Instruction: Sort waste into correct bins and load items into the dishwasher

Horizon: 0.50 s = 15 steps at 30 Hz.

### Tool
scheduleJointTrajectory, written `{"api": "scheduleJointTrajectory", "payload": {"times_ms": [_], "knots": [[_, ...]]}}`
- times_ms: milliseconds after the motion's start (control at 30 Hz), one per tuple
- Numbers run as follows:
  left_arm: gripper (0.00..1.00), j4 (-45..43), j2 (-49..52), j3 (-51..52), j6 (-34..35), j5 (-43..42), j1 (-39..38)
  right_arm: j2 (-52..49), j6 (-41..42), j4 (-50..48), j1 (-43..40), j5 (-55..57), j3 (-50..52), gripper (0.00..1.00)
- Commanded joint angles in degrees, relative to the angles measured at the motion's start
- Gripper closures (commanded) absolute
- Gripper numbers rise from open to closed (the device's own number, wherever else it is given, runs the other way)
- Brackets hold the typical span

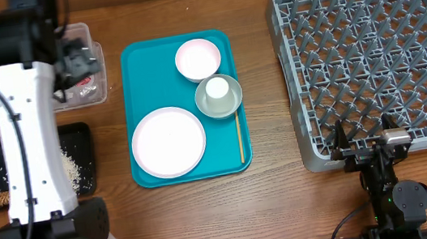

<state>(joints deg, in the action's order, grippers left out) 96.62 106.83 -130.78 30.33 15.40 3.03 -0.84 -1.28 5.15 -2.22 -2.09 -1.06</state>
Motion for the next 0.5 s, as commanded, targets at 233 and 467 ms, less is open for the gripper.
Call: {"api": "scheduleJointTrajectory", "payload": {"times_ms": [233,467], "knots": [[0.0,0.0,-1.1,0.4,4.6,-2.1,5.6,0.7,0.0,-4.5,0.0,-6.9,0.6,0.0],[0.0,0.0,-1.1,0.4,4.6,-2.1,5.6,0.7,15.8,-13.6,0.1,-58.9,0.6,0.0]]}}
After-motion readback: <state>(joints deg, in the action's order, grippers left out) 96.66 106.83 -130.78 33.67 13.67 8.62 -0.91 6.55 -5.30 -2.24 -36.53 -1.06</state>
